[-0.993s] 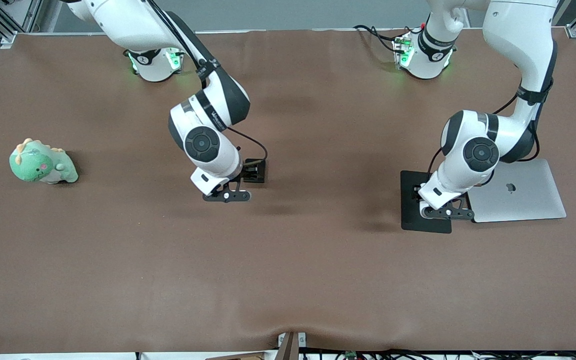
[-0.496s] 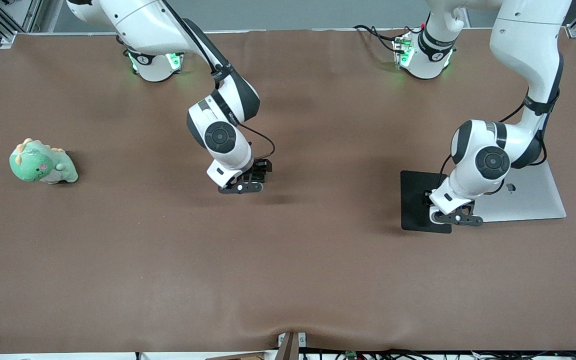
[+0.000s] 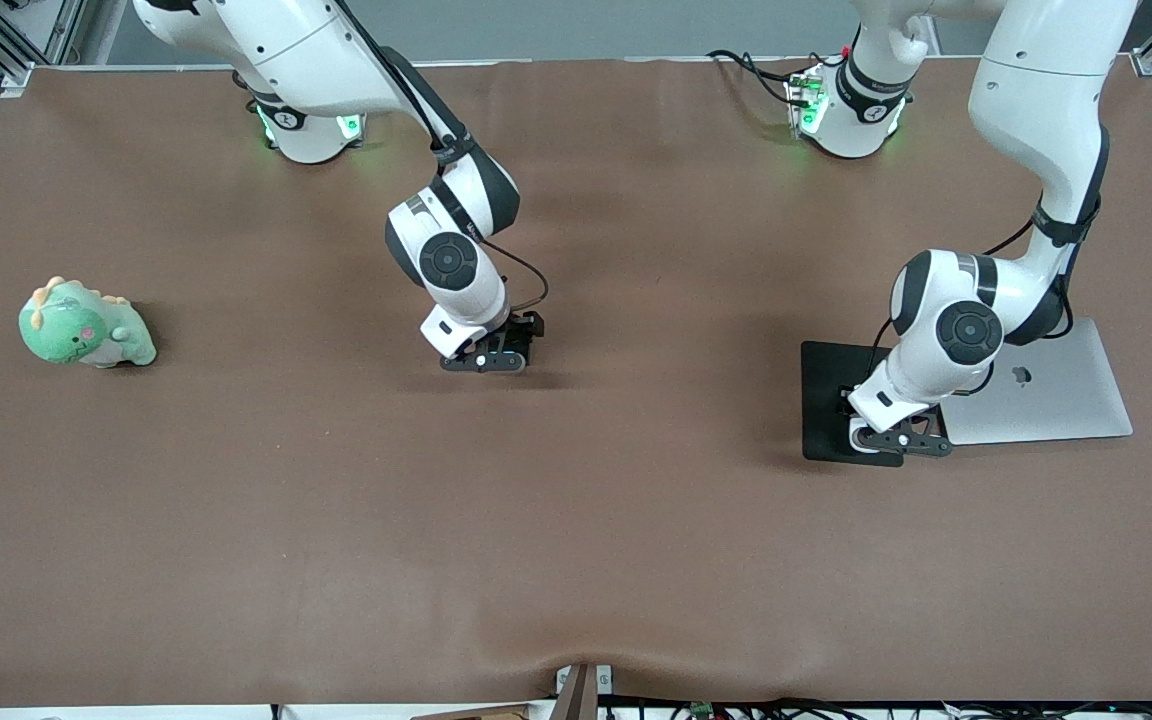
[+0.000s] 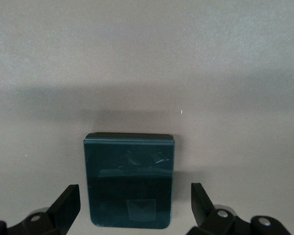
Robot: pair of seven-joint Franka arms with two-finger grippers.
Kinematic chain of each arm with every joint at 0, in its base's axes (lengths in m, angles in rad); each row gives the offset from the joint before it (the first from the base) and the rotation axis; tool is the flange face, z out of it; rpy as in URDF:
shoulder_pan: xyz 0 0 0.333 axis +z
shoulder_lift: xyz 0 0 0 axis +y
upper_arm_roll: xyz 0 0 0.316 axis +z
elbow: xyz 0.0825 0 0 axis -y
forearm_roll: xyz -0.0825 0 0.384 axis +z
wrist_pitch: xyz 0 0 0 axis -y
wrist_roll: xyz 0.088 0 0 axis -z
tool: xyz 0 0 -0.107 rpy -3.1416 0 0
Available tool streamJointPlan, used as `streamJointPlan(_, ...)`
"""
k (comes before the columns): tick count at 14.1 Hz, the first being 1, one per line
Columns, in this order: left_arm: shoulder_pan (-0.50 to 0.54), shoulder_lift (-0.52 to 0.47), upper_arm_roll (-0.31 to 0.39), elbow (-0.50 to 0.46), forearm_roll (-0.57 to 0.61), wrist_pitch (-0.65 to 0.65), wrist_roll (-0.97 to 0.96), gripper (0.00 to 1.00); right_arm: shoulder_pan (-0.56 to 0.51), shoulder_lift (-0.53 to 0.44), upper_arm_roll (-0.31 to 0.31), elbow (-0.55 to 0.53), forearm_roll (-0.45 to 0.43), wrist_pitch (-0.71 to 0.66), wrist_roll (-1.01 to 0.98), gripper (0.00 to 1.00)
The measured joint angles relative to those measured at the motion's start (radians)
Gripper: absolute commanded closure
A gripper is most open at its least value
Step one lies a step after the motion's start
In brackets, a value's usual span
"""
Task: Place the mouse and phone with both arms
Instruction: 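Lower the mouse onto the pad while the right gripper grasps the phone, then open the left gripper and withdraw while the right gripper carries the phone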
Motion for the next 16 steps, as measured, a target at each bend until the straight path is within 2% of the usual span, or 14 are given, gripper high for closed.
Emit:
streamJointPlan(8,-0.003,0.012,-0.009,-0.029,0.001,0.019,-0.008,1.0,0.025,0.036,-0.001,-0.001,0.0,0.048,0.04,0.0)
streamJointPlan(9,-0.004,0.012,-0.009,-0.034,0.001,0.019,-0.012,1.0,0.025,0.038,-0.001,-0.001,0.0,0.05,0.041,0.17)
streamJointPlan(10,-0.003,0.014,-0.009,-0.039,0.001,0.019,-0.014,1.0,0.025,0.038,-0.003,-0.001,0.0,0.05,0.041,0.54)
streamJointPlan(11,-0.003,0.016,-0.009,-0.042,0.001,0.019,-0.017,0.63,0.025,0.038,-0.005,-0.001,0.0,0.049,0.041,0.83)
streamJointPlan(12,-0.003,0.018,-0.009,-0.044,0.001,0.019,-0.023,0.02,0.025,0.038,-0.008,-0.001,0.001,0.049,0.044,1.0)
streamJointPlan(16,-0.003,0.019,-0.009,-0.043,0.001,0.023,-0.027,0.0,0.02,0.038,-0.019,0.008,0.001,0.043,0.084,1.0)
